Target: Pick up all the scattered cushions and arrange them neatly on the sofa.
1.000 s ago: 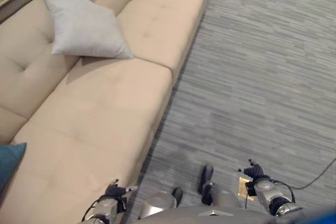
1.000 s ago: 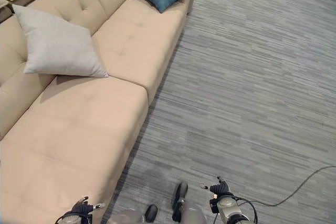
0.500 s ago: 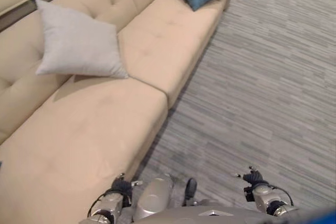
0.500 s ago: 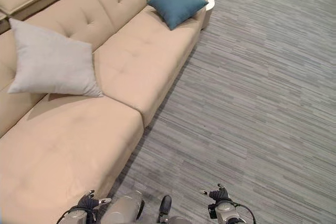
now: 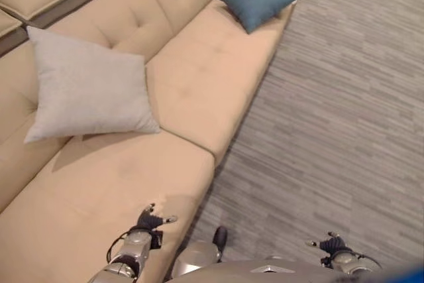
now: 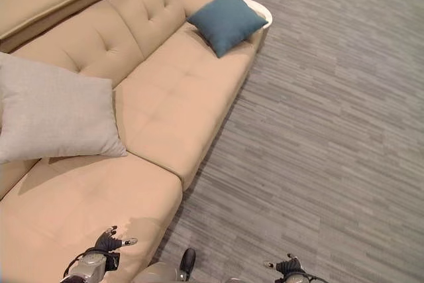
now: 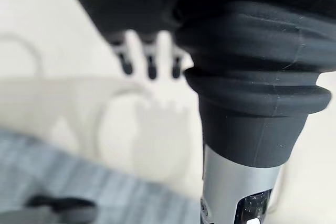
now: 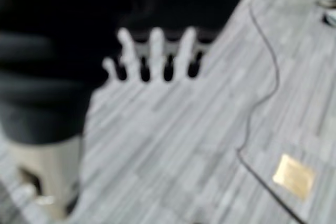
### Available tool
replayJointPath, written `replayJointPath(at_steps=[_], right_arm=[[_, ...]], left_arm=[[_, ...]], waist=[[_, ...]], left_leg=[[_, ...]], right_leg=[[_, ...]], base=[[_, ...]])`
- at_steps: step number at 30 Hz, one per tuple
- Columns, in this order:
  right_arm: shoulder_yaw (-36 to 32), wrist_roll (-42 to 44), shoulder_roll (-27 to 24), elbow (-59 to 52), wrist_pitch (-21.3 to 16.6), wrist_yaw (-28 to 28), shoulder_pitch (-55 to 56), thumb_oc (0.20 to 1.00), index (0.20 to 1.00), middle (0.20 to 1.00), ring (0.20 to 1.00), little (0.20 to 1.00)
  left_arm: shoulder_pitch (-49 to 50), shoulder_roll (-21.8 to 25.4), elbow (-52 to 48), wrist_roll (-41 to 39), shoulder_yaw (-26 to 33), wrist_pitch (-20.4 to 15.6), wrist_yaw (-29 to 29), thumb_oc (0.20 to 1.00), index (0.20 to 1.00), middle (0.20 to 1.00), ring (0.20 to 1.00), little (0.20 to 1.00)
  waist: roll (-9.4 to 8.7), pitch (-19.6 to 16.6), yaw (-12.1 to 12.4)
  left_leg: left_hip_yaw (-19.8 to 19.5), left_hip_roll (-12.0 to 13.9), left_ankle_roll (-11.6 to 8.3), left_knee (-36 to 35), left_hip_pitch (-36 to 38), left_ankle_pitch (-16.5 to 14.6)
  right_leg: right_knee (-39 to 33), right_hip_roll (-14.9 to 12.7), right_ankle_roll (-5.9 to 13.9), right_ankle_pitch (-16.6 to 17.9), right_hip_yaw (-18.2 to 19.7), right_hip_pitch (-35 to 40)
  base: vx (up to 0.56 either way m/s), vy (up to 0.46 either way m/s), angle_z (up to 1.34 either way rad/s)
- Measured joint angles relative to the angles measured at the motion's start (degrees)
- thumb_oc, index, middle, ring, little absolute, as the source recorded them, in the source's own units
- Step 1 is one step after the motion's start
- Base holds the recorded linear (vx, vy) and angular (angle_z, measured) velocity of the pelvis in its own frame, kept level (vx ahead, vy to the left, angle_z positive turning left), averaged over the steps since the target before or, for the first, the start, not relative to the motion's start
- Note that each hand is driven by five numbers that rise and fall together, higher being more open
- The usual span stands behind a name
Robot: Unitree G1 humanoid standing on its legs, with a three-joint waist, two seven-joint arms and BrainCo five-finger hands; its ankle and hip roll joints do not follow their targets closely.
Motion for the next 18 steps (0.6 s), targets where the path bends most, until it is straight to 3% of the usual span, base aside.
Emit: replayJointPath(at_steps=[2,4,5,6,7,8,11,12,13,14,15,16,17,18], right_arm=[[0.61,-0.28,0.08,0.38,0.09,0.03,1.24,1.0,1.0,1.0,1.0,1.0],[0.53,-1.28,0.09,0.82,0.61,0.26,2.58,1.0,1.0,1.0,1.0,1.0],[0.83,-1.28,0.16,2.0,1.38,0.45,2.81,1.0,1.0,1.0,1.0,1.0],[0.47,-1.27,0.16,2.67,1.8,0.45,3.06,1.0,1.0,1.0,1.0,1.0],[0.24,-1.26,0.16,3.02,2.24,0.46,3.44,1.0,1.0,1.0,1.0,1.0],[0.31,-1.27,0.21,3.57,2.49,0.48,3.98,1.0,1.0,1.0,1.0,1.0],[0.15,-1.26,0.38,3.47,2.38,0.45,4.6,1.0,1.0,1.0,1.0,1.0],[0.16,-1.27,0.32,3.2,2.09,0.42,4.63,1.0,1.0,1.0,1.0,1.0],[-0.69,-1.27,-0.53,2.99,1.92,0.39,2.87,1.0,1.0,1.0,1.0,1.0],[-0.88,-1.22,-1.36,2.06,1.75,0.32,0.97,1.0,1.0,1.0,1.0,1.0],[-0.84,-1.15,-1.64,1.32,1.75,0.33,0.31,1.0,1.0,1.0,1.0,1.0],[-0.67,-1.12,-2.25,0.6,1.07,0.22,-0.36,1.0,1.0,1.0,1.0,1.0],[-0.83,-1.06,-2.51,0.1,0.58,0.05,-1.16,1.0,1.0,1.0,1.0,1.0],[-0.7,-0.61,-2.77,-0.04,0.59,-0.13,-1.97,1.0,1.0,1.0,1.0,1.0]], left_arm=[[0.24,-0.73,1.53,0.04,-0.02,-0.12,0.02,1.0,1.0,1.0,1.0,1.0],[-0.18,-0.99,2.19,0.03,0.09,-0.24,0.02,1.0,1.0,1.0,1.0,1.0],[-0.39,-2.09,5.42,0.08,0.12,-0.02,0.07,1.0,1.0,1.0,1.0,1.0],[-0.52,-2.43,6.5,0.15,0.01,0.0,0.1,1.0,1.0,1.0,1.0,1.0],[-0.53,-2.84,6.6,0.36,0.02,-0.02,0.1,1.0,1.0,1.0,1.0,1.0],[0.04,-3.16,6.25,0.57,-0.1,-0.16,0.04,1.0,1.0,1.0,1.0,1.0],[4.77,-2.48,6.22,0.55,-0.01,-0.5,0.08,1.0,1.0,1.0,1.0,1.0],[5.99,-2.06,6.24,0.56,-0.01,-0.47,0.08,1.0,1.0,1.0,1.0,1.0],[6.66,-3.14,6.45,0.49,0.04,-0.25,0.18,1.0,1.0,1.0,1.0,1.0],[6.72,-3.89,6.8,0.45,0.31,-0.15,0.03,1.0,1.0,1.0,1.0,1.0],[6.66,-3.95,6.85,0.32,0.59,-0.18,0.03,1.0,1.0,1.0,1.0,1.0],[5.49,-3.95,6.58,-0.48,0.99,-0.25,0.07,1.0,1.0,1.0,1.0,1.0],[5.25,-3.87,6.1,-0.63,1.15,-0.32,0.09,1.0,1.0,1.0,1.0,1.0],[4.44,-3.89,5.91,-0.66,1.31,-0.63,0.09,1.0,1.0,1.0,1.0,1.0]], waist=[[1.35,0.61,-0.29],[1.19,0.77,-1.34],[1.61,1.07,-2.12],[2.16,1.21,-3.02],[2.4,1.41,-3.89],[2.0,1.5,-4.82],[-1.0,-1.72,-4.42],[-2.68,-2.85,-3.81],[-0.84,-3.16,-2.73],[-0.19,-3.54,-3.06],[-0.23,-3.51,-2.94],[-0.57,-3.5,-3.1],[-0.88,-3.4,-2.73],[-1.25,-3.1,-2.61]], left_leg=[[-3.49,-0.5,-2.47,-0.14,2.0,-1.77],[-7.19,-1.0,-3.11,-0.29,2.14,-2.24],[-12.82,-1.51,-3.38,0.44,2.91,-3.18],[-16.06,-1.68,-3.49,0.57,3.62,-3.51],[-18.93,-1.75,-3.76,0.5,4.5,-3.69],[-21.31,-2.08,-3.4,-0.13,6.59,-3.43],[-26.04,-3.22,-3.98,-2.78,11.32,-5.15],[-25.97,-4.38,-4.62,-2.32,11.36,-6.01],[-25.99,-2.75,-4.87,-0.88,10.79,-7.33],[-27.44,-2.42,-7.77,3.04,8.61,-9.08],[-27.38,-2.36,-9.05,5.1,7.79,-9.95],[-25.92,-2.37,-10.32,9.48,5.9,-12.01],[-24.45,-1.97,-10.23,11.2,4.45,-12.43],[-20.6,-0.63,-10.57,13.16,2.55,-12.64]], right_leg=[[-5.74,0.49,-0.75,-0.26,0.38,-2.95],[-17.8,1.28,-1.41,1.48,1.59,-4.91],[-32.18,3.67,-1.85,6.25,6.13,-6.18],[-35.82,4.73,-1.65,8.18,9.09,-6.25],[-37.08,5.16,-1.81,9.64,11.16,-6.44],[-36.59,4.3,-3.83,12.1,9.9,-6.25],[-33.59,2.13,-6.75,15.24,4.06,-6.12],[-33.91,1.6,-9.47,18.51,4.42,-6.03],[-34.01,3.11,-9.37,18.27,4.23,-5.65],[-39.79,3.41,-9.64,18.78,2.3,-2.15],[-41.79,3.5,-10.52,19.4,1.0,-0.83],[-43.14,3.75,-11.51,19.73,-0.11,0.35],[-43.43,3.87,-12.16,19.25,-0.12,0.63],[-44.42,3.72,-12.72,18.91,-2.05,1.36]], base=[[0.31,-0.108,0.73],[0.42,-0.11,1.19],[0.57,-0.147,1.73],[0.33,-0.089,1.9],[0.23,-0.126,1.99],[0.24,-0.167,1.87],[0.18,-0.143,1.06],[0.24,-0.211,0.22],[0.28,-0.267,0.46],[0.18,-0.181,0.57],[0.21,-0.22,1.08],[0.12,-0.141,0.84],[0.12,-0.141,0.84],[0.04,-0.07,0.77]])
